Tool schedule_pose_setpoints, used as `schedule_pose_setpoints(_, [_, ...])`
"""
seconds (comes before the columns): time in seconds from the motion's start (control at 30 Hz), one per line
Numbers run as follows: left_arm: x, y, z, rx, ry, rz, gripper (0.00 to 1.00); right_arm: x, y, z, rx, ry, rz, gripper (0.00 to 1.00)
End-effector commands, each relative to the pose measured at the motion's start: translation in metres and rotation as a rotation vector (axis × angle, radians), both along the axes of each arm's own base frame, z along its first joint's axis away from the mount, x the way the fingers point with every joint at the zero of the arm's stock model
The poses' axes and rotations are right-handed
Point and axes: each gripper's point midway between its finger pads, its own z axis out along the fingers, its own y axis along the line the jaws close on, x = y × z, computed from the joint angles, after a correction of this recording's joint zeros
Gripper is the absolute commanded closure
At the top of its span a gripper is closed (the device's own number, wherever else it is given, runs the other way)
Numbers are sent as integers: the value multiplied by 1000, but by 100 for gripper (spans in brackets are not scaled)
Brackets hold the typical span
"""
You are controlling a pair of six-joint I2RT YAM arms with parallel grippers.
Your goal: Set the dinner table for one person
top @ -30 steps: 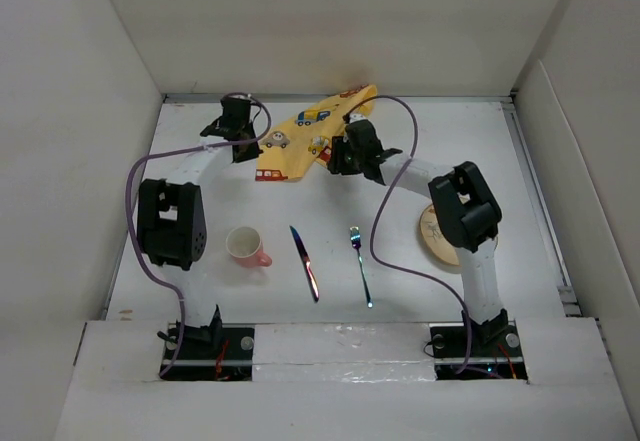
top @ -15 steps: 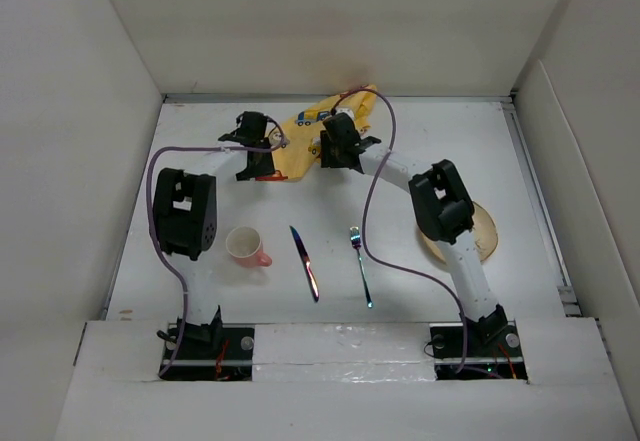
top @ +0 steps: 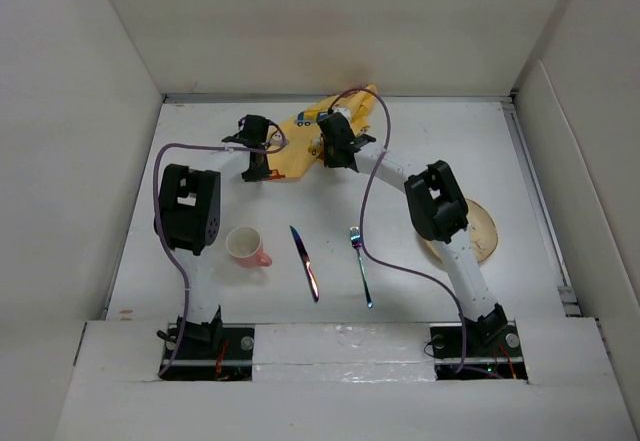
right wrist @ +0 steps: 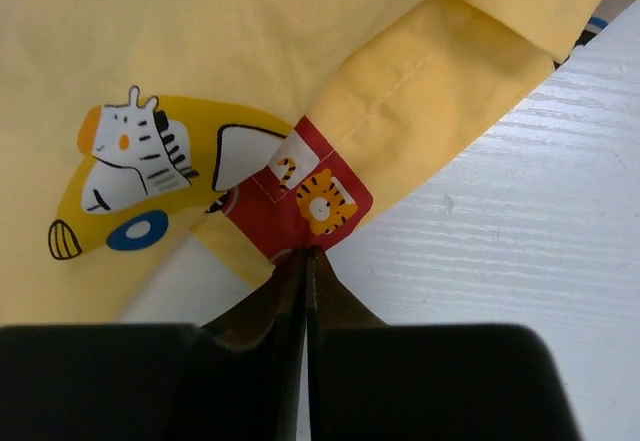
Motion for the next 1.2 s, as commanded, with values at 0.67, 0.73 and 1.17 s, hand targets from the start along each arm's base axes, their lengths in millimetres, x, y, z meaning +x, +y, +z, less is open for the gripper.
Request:
schedule_pose_setpoints(0.67, [13,0,122,-77,-298,32,100,-35,-64,94,87,-166,-16,100])
schedule_pose_setpoints(0.73, [14,4,156,-111,-380,47,100,-45,-87,114,101,-196,-39,100])
schedule_pose_setpoints(1.17, [-18,16,356,-302,-853,67,100,-128,-220,296,207,-547,-217,100])
